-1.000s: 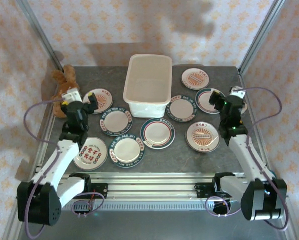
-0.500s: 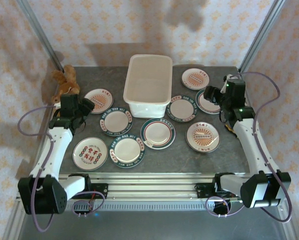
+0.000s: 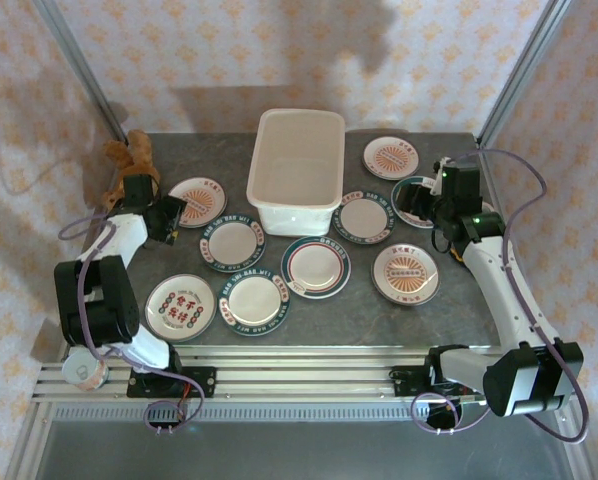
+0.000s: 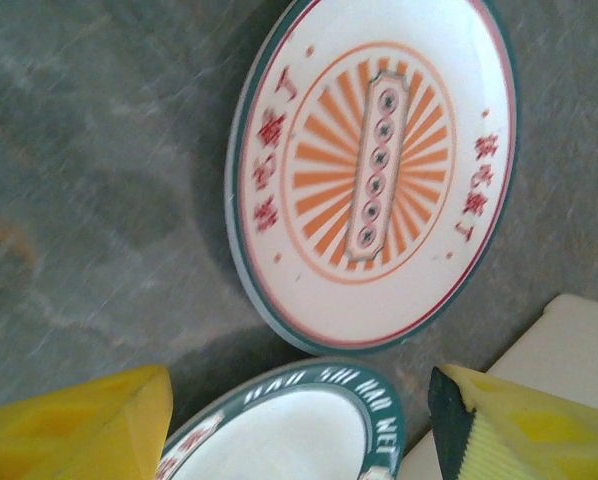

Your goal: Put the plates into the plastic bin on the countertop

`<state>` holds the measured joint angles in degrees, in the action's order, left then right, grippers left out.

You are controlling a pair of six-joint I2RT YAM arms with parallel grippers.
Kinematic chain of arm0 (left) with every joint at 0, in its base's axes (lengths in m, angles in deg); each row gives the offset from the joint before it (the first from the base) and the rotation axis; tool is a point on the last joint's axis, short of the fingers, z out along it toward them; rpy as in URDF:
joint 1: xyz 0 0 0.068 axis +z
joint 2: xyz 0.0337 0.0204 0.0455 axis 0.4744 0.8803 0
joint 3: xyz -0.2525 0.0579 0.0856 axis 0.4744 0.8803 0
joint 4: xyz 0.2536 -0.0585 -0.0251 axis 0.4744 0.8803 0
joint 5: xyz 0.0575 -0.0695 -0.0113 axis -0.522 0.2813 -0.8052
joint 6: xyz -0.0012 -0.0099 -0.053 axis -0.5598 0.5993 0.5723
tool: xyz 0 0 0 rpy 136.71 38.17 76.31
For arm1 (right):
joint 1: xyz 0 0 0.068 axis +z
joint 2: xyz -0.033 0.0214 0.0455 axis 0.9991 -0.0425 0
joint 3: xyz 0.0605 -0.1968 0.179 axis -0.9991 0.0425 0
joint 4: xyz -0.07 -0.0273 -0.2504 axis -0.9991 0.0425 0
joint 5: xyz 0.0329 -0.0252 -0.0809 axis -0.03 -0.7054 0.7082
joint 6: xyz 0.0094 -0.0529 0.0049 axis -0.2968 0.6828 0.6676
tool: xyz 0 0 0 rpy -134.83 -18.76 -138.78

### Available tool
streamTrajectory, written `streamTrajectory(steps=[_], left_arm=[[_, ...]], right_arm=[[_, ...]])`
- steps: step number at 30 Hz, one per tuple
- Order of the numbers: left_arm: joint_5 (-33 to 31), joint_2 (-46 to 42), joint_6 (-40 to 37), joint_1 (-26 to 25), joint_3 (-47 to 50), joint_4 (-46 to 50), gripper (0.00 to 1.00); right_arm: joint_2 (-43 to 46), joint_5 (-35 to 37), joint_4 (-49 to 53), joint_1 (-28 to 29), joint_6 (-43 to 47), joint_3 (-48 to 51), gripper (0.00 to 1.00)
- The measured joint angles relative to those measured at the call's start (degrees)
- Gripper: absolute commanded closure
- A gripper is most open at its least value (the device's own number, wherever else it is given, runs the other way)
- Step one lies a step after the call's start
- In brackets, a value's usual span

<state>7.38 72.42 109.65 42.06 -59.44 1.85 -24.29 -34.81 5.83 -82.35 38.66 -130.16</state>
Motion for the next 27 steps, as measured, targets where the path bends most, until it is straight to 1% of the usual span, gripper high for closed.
streamTrajectory(steps=[4, 7, 12, 27], left_arm=[[1.11, 5.44, -0.02, 0.31, -4.74, -0.70, 0.33], [1.09, 7.96, -0.09, 0.31, -6.49, -0.50, 0.33], [0.96, 9.14, -0.68, 0.31, -8.17, 1.57, 0.32], [0.74, 12.92, -0.46, 0.31, -8.59, 1.62, 0.34]], right_arm=[[0.39, 0.57, 0.79, 0.00, -0.57, 0.09, 0.36], [0.35, 0.81, 1.57, 0.00, -0.66, 0.09, 0.37], [-0.33, 0.98, 2.38, 0.00, -0.94, -0.09, 0.40], [-7.50, 0.98, 3.17, 0.81, -1.70, -4.09, 0.43]])
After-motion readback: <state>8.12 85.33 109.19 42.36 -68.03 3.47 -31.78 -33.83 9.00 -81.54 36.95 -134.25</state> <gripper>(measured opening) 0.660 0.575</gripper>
